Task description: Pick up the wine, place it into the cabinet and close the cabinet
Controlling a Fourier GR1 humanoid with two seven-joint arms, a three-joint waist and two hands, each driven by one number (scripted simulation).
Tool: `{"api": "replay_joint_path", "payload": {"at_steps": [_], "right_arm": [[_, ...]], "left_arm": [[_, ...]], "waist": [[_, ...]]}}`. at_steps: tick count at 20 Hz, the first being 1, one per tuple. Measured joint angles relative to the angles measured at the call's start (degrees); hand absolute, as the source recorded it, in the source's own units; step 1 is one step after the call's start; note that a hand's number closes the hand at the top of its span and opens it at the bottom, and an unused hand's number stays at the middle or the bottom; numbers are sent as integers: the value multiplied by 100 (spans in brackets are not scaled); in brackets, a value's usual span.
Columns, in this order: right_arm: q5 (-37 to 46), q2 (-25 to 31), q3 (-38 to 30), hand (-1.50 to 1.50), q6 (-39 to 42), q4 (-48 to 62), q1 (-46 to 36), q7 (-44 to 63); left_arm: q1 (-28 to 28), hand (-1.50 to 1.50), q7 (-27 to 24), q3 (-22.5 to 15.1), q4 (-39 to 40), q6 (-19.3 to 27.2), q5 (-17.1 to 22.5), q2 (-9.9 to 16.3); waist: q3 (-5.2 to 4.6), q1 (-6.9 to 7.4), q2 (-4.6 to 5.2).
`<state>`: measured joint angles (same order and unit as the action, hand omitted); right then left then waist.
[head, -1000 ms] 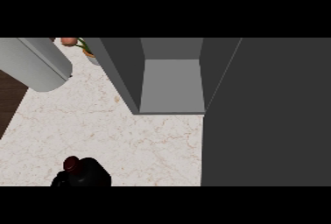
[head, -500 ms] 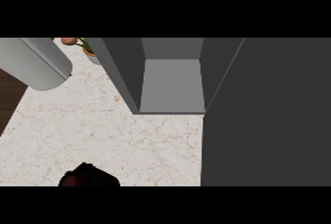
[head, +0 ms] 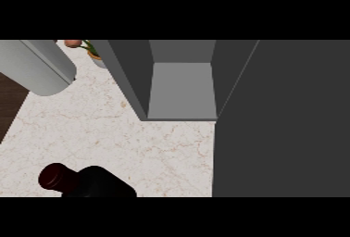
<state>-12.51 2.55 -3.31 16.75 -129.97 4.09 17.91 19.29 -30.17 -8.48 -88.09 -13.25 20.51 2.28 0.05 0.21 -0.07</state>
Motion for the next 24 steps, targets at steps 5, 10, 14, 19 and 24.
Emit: {"api": "replay_joint_path", "payload": {"at_steps": [5, 10, 14, 19, 24], "right_arm": [[-161, 74, -56, -150, 8, -270, 103, 211], [-71, 51, 38, -150, -47, -253, 27, 310], [-119, 39, 0, -150, 24, -146, 78, 178], [-282, 105, -125, -150, 24, -271, 82, 290], [-236, 77, -109, -150, 43, -347, 187, 267]], "left_arm": [[-109, 150, 672, -134, -879, 458, 17, -104], [-780, 150, 1312, -346, -1224, 1260, 31, -189], [-1519, 150, 1680, -629, -1160, 2012, 34, -212], [-2257, 150, 1805, -858, -891, 2754, -59, -222], [-3040, 150, 1702, -907, -272, 3232, -180, -225]], "waist": [[-3, -16, 0], [-3, -26, 3], [-4, -43, 5], [-4, -48, 5], [-6, -57, 6]]}}
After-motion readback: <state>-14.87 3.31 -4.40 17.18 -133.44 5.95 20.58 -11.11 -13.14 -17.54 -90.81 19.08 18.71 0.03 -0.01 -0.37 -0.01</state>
